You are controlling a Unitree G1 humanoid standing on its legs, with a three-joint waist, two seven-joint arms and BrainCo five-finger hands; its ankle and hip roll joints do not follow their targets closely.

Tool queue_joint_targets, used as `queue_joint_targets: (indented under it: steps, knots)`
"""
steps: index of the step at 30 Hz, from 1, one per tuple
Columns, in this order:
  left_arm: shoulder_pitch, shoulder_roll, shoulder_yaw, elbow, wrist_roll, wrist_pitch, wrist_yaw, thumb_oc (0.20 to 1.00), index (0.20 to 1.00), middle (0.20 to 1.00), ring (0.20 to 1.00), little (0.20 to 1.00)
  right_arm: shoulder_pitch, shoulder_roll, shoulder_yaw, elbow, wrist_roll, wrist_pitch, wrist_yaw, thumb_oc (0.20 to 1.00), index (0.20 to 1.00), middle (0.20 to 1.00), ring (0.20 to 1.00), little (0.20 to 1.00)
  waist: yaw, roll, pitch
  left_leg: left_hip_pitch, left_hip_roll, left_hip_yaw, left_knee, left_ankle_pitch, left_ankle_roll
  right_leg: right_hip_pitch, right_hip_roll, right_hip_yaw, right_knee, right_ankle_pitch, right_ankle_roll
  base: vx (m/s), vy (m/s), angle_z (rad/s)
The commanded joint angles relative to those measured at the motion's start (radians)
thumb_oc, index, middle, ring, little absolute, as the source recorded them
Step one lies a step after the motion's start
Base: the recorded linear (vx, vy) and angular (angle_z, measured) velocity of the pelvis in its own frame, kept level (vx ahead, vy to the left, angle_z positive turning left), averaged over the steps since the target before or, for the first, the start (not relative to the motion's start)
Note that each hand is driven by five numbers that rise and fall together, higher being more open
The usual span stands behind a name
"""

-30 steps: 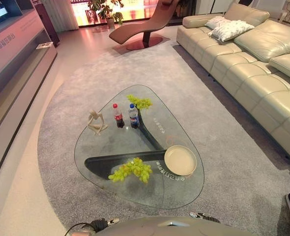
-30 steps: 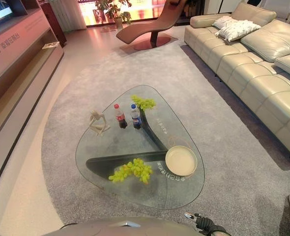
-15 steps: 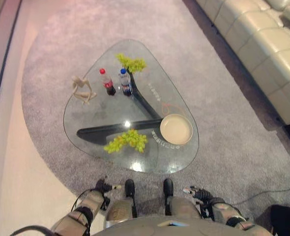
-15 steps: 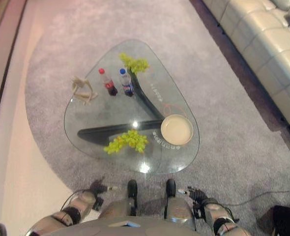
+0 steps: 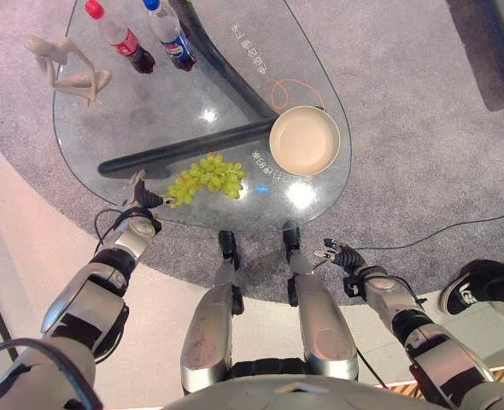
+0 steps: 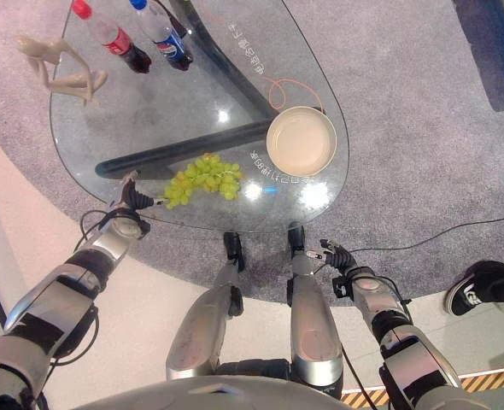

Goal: Pick up fruits into the plate

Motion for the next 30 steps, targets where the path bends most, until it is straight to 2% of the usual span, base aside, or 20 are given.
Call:
queue_joint_targets:
  steps: [1, 3, 5, 13, 23, 30]
  knots:
    - [-0.042, 0.056, -0.018, 0.014, 0.112, 0.047, 0.050, 1.000, 1.000, 1.000, 1.000, 1.000, 0.029, -0.017, 0.009, -0.024, 0.047, -0.023, -0.012, 1.000, 1.000, 1.000, 1.000, 1.000, -0.008, -0.028, -0.026, -0.066, -0.019, -0.035, 0.114, -0.138, 0.012, -0.138, 0.006, 0.027, 0.190, -0.104, 0.017, -0.06, -0.051, 0.00]
    - [-0.104, 0.074, -0.057, 0.017, 0.208, 0.094, 0.053, 1.000, 1.000, 1.000, 1.000, 1.000, 0.018, -0.020, 0.006, -0.010, 0.068, -0.046, -0.018, 1.000, 1.000, 1.000, 1.000, 1.000, -0.014, -0.031, -0.026, -0.129, -0.021, -0.033, 0.143, -0.136, 0.010, -0.196, 0.010, 0.023, 0.212, -0.103, 0.015, -0.06, -0.047, -0.02]
    - [-0.124, 0.080, -0.077, 0.027, 0.245, 0.115, 0.061, 1.000, 1.000, 1.000, 1.000, 1.000, 0.012, -0.019, 0.001, -0.005, 0.088, -0.056, -0.018, 1.000, 1.000, 1.000, 1.000, 1.000, -0.019, -0.033, -0.026, -0.161, -0.021, -0.031, 0.163, -0.138, 0.009, -0.226, 0.010, 0.025, 0.223, -0.101, 0.015, -0.03, -0.033, -0.03]
    - [-0.205, 0.079, -0.103, 0.056, 0.300, 0.187, 0.066, 1.000, 1.000, 1.000, 1.000, 1.000, 0.007, -0.006, -0.010, -0.033, 0.156, -0.081, -0.013, 1.000, 1.000, 1.000, 1.000, 1.000, -0.039, -0.048, -0.026, -0.258, -0.024, -0.025, 0.205, -0.142, 0.005, -0.322, 0.030, 0.037, 0.262, -0.103, 0.012, -0.01, -0.045, -0.07]
    - [-0.240, 0.024, -0.172, 0.129, 0.372, 0.223, -0.034, 1.000, 1.000, 1.000, 1.000, 1.000, 0.007, 0.014, -0.011, -0.088, 0.222, -0.089, -0.014, 1.000, 1.000, 1.000, 1.000, 1.000, -0.065, -0.063, -0.026, -0.353, -0.038, -0.041, 0.280, -0.161, 0.010, -0.410, 0.052, 0.058, 0.311, -0.106, 0.005, 0.01, -0.033, -0.01]
    - [-0.200, -0.024, -0.190, 0.208, 0.341, 0.240, -0.014, 1.000, 1.000, 1.000, 1.000, 1.000, -0.003, 0.017, -0.011, -0.102, 0.255, -0.104, -0.005, 1.000, 1.000, 1.000, 1.000, 1.000, -0.078, -0.080, -0.026, -0.408, -0.040, -0.046, 0.331, -0.172, 0.012, -0.454, 0.068, 0.071, 0.339, -0.106, 0.000, 0.00, 0.001, -0.01]
